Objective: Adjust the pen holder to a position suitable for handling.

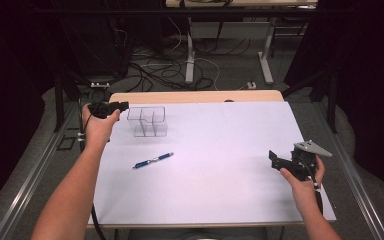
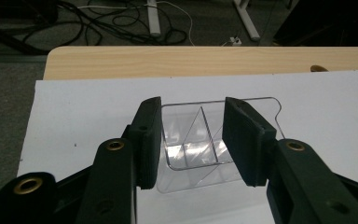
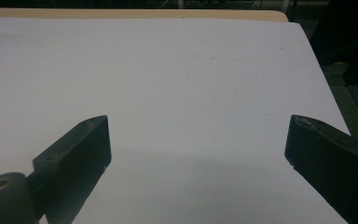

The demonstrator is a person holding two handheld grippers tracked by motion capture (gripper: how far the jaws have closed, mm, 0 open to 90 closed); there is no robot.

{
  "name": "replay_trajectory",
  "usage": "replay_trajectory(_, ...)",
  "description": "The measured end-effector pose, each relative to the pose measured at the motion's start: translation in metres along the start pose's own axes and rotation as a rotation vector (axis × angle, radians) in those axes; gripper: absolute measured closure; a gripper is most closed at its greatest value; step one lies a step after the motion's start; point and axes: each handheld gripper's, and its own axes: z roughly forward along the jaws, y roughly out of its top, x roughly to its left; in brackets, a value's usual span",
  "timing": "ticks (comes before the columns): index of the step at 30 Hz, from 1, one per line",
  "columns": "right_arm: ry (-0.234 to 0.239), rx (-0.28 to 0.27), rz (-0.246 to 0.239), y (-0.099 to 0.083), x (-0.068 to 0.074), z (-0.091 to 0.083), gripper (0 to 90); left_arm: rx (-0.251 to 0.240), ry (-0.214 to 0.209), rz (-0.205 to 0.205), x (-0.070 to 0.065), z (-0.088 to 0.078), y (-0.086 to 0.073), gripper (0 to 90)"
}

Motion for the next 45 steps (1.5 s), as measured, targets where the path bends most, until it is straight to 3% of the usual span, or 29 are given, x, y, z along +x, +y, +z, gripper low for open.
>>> replay_trajectory(6, 0.003, -0.008, 0.001, 0.0, 0.0, 0.001, 6.8, 0.002, 0.01, -0.016, 0.001, 0.013, 0.001, 62.1)
replay_trajectory(13, 0.01, 0.013, -0.003, -0.001, 0.0, 0.001, 6.9, 0.06, 0.046, -0.024, 0.007, 0.027, -0.001, 64.1)
replay_trajectory(23, 0.019, 0.01, 0.005, -0.002, 0.001, 0.002, 7.4, 0.139, 0.063, -0.04, 0.005, 0.041, -0.006, 69.0)
replay_trajectory(29, 0.022, 0.016, 0.012, -0.002, 0.001, 0.003, 7.7, 0.152, 0.065, -0.053, 0.004, 0.048, -0.007, 70.5)
replay_trajectory(32, 0.018, 0.008, 0.013, -0.003, 0.001, 0.003, 7.7, 0.183, 0.068, -0.06, 0.004, 0.05, -0.007, 72.1)
replay_trajectory(45, 0.027, 0.018, 0.013, -0.003, 0.0, 0.003, 8.2, 0.225, 0.111, -0.064, 0.003, 0.061, -0.012, 79.1)
